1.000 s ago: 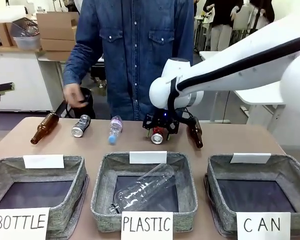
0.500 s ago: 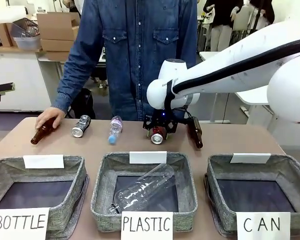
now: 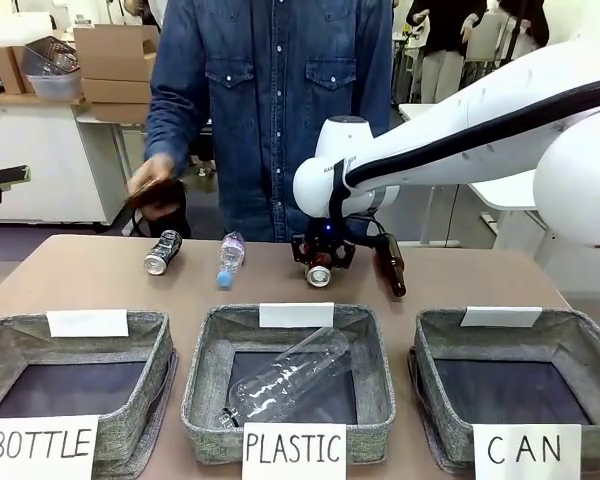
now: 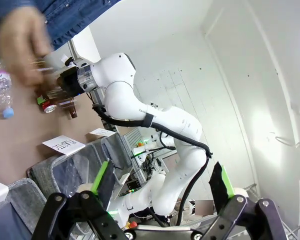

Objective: Sort the can waste into the basket.
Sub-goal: Pick up the can waste from the table and place it in the right Fabric basket.

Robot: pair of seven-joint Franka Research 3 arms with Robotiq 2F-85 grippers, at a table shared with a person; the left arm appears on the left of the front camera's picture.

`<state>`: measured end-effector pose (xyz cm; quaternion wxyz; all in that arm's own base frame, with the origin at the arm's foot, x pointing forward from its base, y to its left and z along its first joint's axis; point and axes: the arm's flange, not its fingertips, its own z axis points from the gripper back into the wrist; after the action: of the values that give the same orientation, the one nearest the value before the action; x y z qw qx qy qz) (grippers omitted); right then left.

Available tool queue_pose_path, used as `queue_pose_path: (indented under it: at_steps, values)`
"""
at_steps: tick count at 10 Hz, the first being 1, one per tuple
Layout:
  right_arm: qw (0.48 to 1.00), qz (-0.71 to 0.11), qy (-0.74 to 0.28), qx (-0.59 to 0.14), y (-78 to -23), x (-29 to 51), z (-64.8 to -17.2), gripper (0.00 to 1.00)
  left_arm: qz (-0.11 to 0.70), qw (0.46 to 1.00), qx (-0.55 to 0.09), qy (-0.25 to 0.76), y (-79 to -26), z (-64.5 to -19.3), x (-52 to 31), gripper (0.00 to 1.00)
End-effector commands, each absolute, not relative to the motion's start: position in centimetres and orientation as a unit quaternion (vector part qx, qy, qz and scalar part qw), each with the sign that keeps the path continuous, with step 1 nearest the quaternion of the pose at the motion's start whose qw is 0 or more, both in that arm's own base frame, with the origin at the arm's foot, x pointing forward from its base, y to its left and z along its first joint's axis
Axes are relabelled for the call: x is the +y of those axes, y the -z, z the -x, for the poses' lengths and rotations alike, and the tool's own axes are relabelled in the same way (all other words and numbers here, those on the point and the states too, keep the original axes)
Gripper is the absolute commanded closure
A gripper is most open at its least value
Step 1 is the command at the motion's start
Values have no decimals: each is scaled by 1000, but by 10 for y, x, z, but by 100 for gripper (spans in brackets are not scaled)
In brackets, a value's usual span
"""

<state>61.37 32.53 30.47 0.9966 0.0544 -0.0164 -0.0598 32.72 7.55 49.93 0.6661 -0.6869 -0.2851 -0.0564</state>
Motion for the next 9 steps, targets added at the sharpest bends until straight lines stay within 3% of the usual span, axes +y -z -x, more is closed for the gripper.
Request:
queue_pose_path:
  at_steps: [1,5,9]
  values:
    - [996,-38,85,-15,-305,323,-614,99,691,656,-295,63,-500,-325,73,0]
    - [994,-56,86,-19,-313,314,-614,99,691,656,-295,63,-500,-325,73,0]
    - [984,-161,76,34,-353,210,-587,99,691,656,-295,63,-500,-325,73,0]
